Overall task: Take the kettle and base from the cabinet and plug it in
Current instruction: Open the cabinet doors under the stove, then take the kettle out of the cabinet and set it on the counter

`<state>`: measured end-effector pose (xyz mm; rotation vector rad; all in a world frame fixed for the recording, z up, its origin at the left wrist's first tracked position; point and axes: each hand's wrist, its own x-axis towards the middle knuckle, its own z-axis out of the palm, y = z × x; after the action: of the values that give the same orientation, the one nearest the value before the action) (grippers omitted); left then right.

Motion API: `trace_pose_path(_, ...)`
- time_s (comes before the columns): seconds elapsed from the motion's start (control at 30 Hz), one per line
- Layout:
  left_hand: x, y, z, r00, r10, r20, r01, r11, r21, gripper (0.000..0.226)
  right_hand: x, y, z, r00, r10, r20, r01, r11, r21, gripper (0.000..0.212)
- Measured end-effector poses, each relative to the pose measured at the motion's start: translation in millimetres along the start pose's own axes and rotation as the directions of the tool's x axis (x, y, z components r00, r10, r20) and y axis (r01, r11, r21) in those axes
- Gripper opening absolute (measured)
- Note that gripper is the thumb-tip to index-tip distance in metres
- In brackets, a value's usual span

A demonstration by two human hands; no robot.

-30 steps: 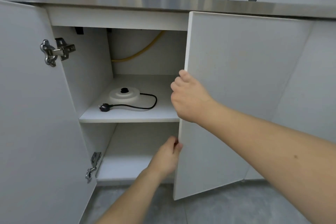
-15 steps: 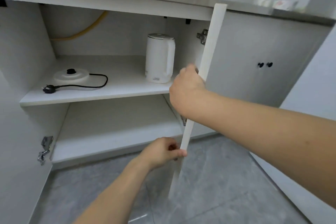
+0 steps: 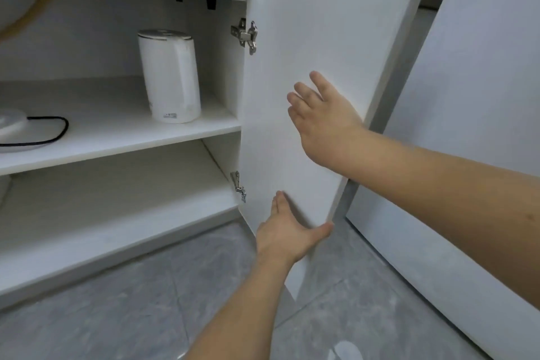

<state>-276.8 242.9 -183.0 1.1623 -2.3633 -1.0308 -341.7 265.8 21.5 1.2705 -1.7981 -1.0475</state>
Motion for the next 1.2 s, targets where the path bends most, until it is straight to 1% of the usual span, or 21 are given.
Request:
trace_pose_path(0.1, 12.6, 28.4, 21.9, 1.0, -0.015, 0.003, 0.015, 1.0, -0.012, 0.131, -6.1, 14.7, 33.5, 0.996, -0.044, -0.081, 0.042, 0.999, -0.022, 0.057)
trace_pose_path(0.2, 14.6, 26.1, 30.4, 1.0, 0.002, -0.015, -0.002, 1.0, -0.006, 0.128, -2.6, 15.0, 39.7, 0.985, -0.071, -0.156, 0.07, 0.997, -0.009, 0.057)
trace_pose_path(0.27, 13.8, 18.5, 27.1, 1.0, 0.03, -0.008, -0.03, 1.0, -0.005, 0.13, 1.3, 11.5, 36.2, 0.982, -0.054, -0.18, 0.056, 0.998, 0.006, 0.058)
trace_pose_path(0.33, 14.8, 12.1, 17.1, 0.998, 0.043, 0.037, -0.043, 0.999, -0.01, 0.137, 5.2, 5.1, 29.0, 0.976, -0.023, -0.217, 0.035, 0.998, 0.048, 0.056)
trace_pose_path(0.4, 19.8, 2.0, 0.1, 0.989, 0.053, 0.136, -0.045, 0.997, -0.067, 0.139, 12.8, -5.5, 21.0, 0.966, 0.038, -0.256, 0.001, 0.988, 0.152, 0.053)
trace_pose_path(0.43, 23.8, -3.3, -7.1, 0.978, 0.065, 0.201, -0.046, 0.994, -0.097, 0.131, 15.6, -9.4, 19.8, 0.965, 0.059, -0.256, -0.005, 0.978, 0.208, 0.052)
trace_pose_path(0.47, 27.4, -11.3, -16.4, 0.969, 0.064, 0.238, -0.043, 0.995, -0.091, 0.117, 20.2, -15.2, 19.4, 0.962, 0.079, -0.26, 0.001, 0.956, 0.292, 0.05)
trace_pose_path(0.5, 31.8, -26.6, -32.6, 0.972, 0.033, 0.232, -0.019, 0.998, -0.061, 0.099, 29.8, -24.6, 14.8, 0.957, 0.095, -0.275, 0.021, 0.92, 0.392, 0.049)
trace_pose_path(0.57, 41.5, -50.9, -61.0, 0.98, -0.055, 0.19, 0.061, 0.998, -0.025, 0.071, 43.0, -41.8, 14.2, 0.959, 0.126, -0.255, 0.051, 0.806, 0.589, 0.047)
trace_pose_path(0.6, 45.1, -64.5, -78.6, 0.984, -0.098, 0.151, 0.101, 0.995, -0.009, 0.066, 52.4, -53.0, 13.1, 0.958, 0.143, -0.249, 0.067, 0.732, 0.679, 0.047)
trace_pose_path(0.67, 53.5, -84.9, -113.2, 0.988, -0.141, 0.058, 0.14, 0.99, 0.013, 0.065, 71.8, -74.9, 12.0, 0.958, 0.178, -0.227, 0.088, 0.567, 0.819, 0.047)
trace_pose_path(0.7, 58.5, -91.9, -131.8, 0.99, -0.144, -0.003, 0.144, 0.99, -0.002, 0.063, 83.7, -85.6, 9.3, 0.958, 0.188, -0.215, 0.107, 0.464, 0.879, 0.046)
trace_pose_path(0.77, 69.2, -100.3, -165.0, 0.982, -0.137, -0.13, 0.126, 0.988, -0.089, 0.056, 107.9, -102.3, 2.7, 0.963, 0.198, -0.182, 0.128, 0.256, 0.958, 0.044)
trace_pose_path(0.8, 76.1, -102.4, -181.2, 0.972, -0.136, -0.193, 0.111, 0.985, -0.132, 0.053, 121.2, -109.0, -1.8, 0.965, 0.206, -0.165, 0.13, 0.17, 0.977, 0.043)
trace_pose_path(0.9, 97.4, -102.6, -218.7, 0.932, -0.133, -0.338, 0.051, 0.969, -0.24, 0.048, 157.1, -122.6, -13.7, 0.971, 0.214, -0.106, 0.131, -0.106, 0.986, 0.041)
trace_pose_path(0.97, 112.8, -100.6, -236.0, 0.91, -0.137, -0.392, 0.012, 0.952, -0.305, 0.046, 180.4, -128.0, -22.8, 0.976, 0.211, -0.051, 0.111, -0.284, 0.952, 0.044)
trace_pose_path(1.0, 120.4, -100.1, -242.0, 0.906, -0.142, -0.399, 0.003, 0.944, -0.33, 0.047, 190.7, -129.8, -26.9, 0.976, 0.216, -0.018, 0.095, -0.351, 0.932, 0.046)
trace_pose_path(1.1, 150.6, -106.8, -258.1, 0.89, -0.192, -0.414, 0.021, 0.923, -0.384, 0.054, 226.3, -136.0, -36.0, 0.965, 0.246, 0.085, 0.054, -0.508, 0.86, 0.047)
trace_pose_path(1.2, 186.8, -114.6, -268.8, 0.862, -0.277, -0.426, 0.027, 0.863, -0.505, 0.061, 264.1, -141.9, -38.1, 0.95, 0.262, 0.171, 0.043, -0.65, 0.758, 0.043)
